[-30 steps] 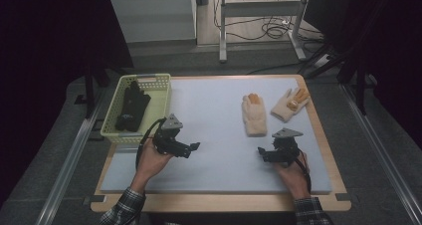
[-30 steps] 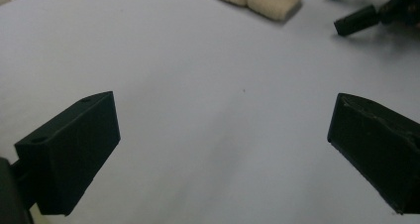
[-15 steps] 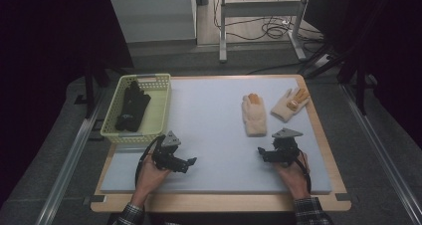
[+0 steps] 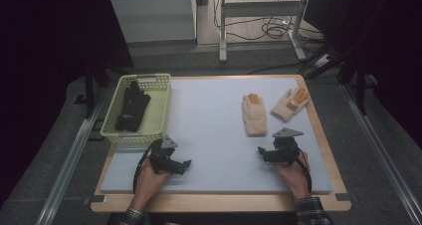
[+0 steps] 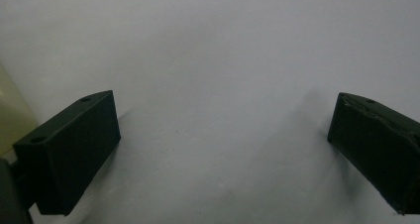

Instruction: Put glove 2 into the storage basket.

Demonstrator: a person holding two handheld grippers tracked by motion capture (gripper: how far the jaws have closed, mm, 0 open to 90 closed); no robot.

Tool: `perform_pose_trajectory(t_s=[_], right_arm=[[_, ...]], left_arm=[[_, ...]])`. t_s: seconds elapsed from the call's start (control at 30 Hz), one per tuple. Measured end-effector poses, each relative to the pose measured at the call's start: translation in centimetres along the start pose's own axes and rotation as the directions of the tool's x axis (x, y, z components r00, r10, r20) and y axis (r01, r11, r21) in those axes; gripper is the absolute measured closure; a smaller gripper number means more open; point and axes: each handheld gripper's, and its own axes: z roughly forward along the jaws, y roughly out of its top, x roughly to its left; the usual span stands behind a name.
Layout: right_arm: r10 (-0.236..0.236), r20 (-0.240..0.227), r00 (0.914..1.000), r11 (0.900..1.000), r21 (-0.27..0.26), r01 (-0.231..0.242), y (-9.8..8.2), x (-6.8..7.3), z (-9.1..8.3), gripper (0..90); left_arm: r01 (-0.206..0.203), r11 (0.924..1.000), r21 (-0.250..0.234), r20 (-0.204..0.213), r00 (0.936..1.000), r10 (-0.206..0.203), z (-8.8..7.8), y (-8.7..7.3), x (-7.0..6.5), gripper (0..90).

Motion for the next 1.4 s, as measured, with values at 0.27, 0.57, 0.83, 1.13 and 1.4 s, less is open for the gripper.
perform_pose_trajectory(t_s=[0.27,0.57,0.83,1.13,1.4], right_arm=[[-0.001,-0.001,1.0,1.0,0.003,0.001,0.0,0.0,0.0,17.1],[-0.018,-0.004,0.9998,1.0,0.003,0.018,0.4,0.2,-0.5,35.0],[-0.013,-0.015,0.9998,1.0,-0.023,0.013,2.8,-1.1,-0.8,50.6],[-0.024,-0.032,0.9992,0.999,-0.038,0.023,5.9,-2.4,0.7,64.2],[-0.078,-0.02,0.9968,0.996,-0.032,0.077,8.7,-2.8,3.7,49.1]], left_arm=[[0.0,1.0,-0.002,0.001,1.0,0.0,0.0,0.0,0.0,0.0],[0.0,1.0,-0.002,0.001,1.0,0.0,0.0,0.0,0.0,0.0],[0.001,1.0,-0.003,0.001,1.0,-0.001,0.0,0.0,0.0,0.0],[0.001,1.0,-0.003,0.001,1.0,-0.001,0.0,0.0,0.0,0.0],[0.001,1.0,-0.003,0.001,1.0,-0.001,0.0,0.0,0.0,0.0]])
